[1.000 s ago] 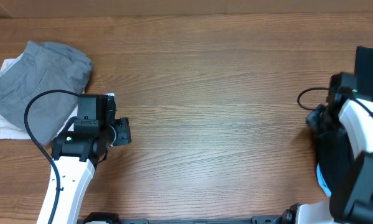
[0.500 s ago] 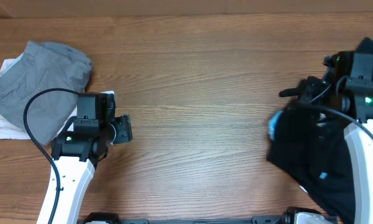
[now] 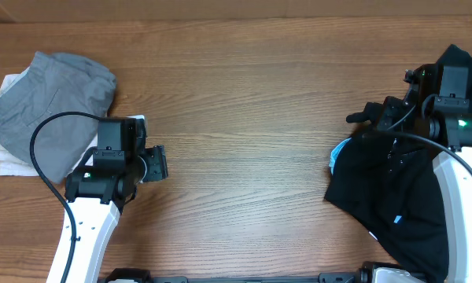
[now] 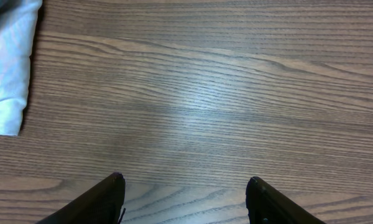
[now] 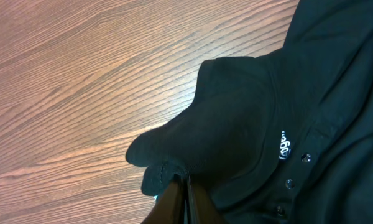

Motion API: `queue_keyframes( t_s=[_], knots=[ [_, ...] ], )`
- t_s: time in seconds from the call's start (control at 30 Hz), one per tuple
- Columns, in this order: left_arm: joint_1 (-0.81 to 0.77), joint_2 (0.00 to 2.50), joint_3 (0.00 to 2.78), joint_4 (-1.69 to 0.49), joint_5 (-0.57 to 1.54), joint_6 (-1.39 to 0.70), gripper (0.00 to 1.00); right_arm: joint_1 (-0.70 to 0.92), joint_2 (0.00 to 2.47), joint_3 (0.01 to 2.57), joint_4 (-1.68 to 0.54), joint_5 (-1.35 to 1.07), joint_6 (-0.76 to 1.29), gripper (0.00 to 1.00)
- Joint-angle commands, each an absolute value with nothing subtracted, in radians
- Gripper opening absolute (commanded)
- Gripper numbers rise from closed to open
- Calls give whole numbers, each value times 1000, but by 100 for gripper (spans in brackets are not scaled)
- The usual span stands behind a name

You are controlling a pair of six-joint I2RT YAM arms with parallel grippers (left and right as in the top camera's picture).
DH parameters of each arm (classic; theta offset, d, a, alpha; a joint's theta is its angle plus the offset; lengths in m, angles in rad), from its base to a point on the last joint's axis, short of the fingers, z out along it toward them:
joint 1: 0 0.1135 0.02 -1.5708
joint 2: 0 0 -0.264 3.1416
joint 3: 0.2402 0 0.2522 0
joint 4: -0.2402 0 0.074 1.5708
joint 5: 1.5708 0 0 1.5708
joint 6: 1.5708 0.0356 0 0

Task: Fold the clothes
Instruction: 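Lift the black polo with the right gripper out of the pile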

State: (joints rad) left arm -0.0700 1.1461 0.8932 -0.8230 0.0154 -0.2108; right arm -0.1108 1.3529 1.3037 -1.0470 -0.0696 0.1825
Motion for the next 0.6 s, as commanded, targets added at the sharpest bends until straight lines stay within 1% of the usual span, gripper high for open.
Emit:
queue_keyframes(
  t_s=[0.0,0.2,0.23,0.27,0.4,0.57],
  knots=[
    [-66,1150,919,-824,19,-213,66,-110,1351,1336,-1038,-61,178,8],
    [-66,1150,919,-824,19,-214,66,-110,1351,1336,-1039,-62,178,8],
    [-66,1150,919,-825,19,-213,66,-110,1351,1336,-1043,-71,178,19],
    [-66,1150,919,-826,19,-213,66,-110,1351,1335,-1052,-86,178,25],
    [-66,1150,919,-826,19,-214,66,-107,1353,1313,-1114,-144,178,29],
    [-66,1150,919,-826,19,-214,68,-68,1362,1174,-1075,-215,122,37]
  ],
)
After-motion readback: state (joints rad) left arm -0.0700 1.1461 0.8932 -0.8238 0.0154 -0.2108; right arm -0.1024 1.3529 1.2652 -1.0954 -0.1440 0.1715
